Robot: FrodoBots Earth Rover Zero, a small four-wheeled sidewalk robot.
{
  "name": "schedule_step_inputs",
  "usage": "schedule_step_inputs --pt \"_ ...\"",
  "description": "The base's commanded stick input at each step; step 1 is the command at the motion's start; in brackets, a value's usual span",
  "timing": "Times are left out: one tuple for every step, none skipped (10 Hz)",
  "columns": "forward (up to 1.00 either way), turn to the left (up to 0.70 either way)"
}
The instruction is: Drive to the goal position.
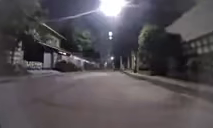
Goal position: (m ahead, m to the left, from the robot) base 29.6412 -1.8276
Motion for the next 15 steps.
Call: schedule_step_inputs --pt "1.00 0.00" --pt "1.00 0.00" --pt "1.00 0.00" --pt "1.00 0.00" --pt "1.00 0.00" --pt "1.00 -0.02" --pt "1.00 -0.25" --pt "1.00 -0.40" --pt "1.00 -0.40" --pt "1.00 -0.40" --pt "1.00 -0.40" --pt "1.00 -0.40" --pt "1.00 -0.40" --pt "1.00 -0.31" --pt "1.00 -0.04"
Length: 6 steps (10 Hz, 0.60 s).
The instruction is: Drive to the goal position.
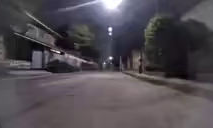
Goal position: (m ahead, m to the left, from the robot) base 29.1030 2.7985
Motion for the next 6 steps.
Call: schedule_step_inputs --pt "1.00 -0.01" --pt "1.00 0.00" --pt "1.00 0.00" --pt "1.00 0.00" --pt "1.00 0.00" --pt "1.00 0.00"
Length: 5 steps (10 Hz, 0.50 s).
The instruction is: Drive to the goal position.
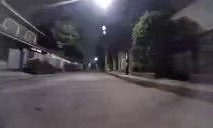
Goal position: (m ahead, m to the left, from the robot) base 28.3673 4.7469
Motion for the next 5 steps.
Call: schedule_step_inputs --pt "1.00 0.00" --pt "1.00 0.00" --pt "1.00 0.00" --pt "1.00 0.00" --pt "1.00 0.00"
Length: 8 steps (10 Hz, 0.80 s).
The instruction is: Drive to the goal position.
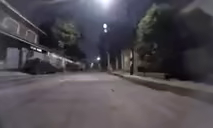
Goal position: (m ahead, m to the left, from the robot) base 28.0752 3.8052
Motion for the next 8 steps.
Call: schedule_step_inputs --pt "1.00 0.00" --pt "1.00 0.00" --pt "1.00 0.00" --pt "1.00 0.00" --pt "1.00 0.00" --pt "1.00 0.00" --pt "1.00 0.00" --pt "1.00 0.00"
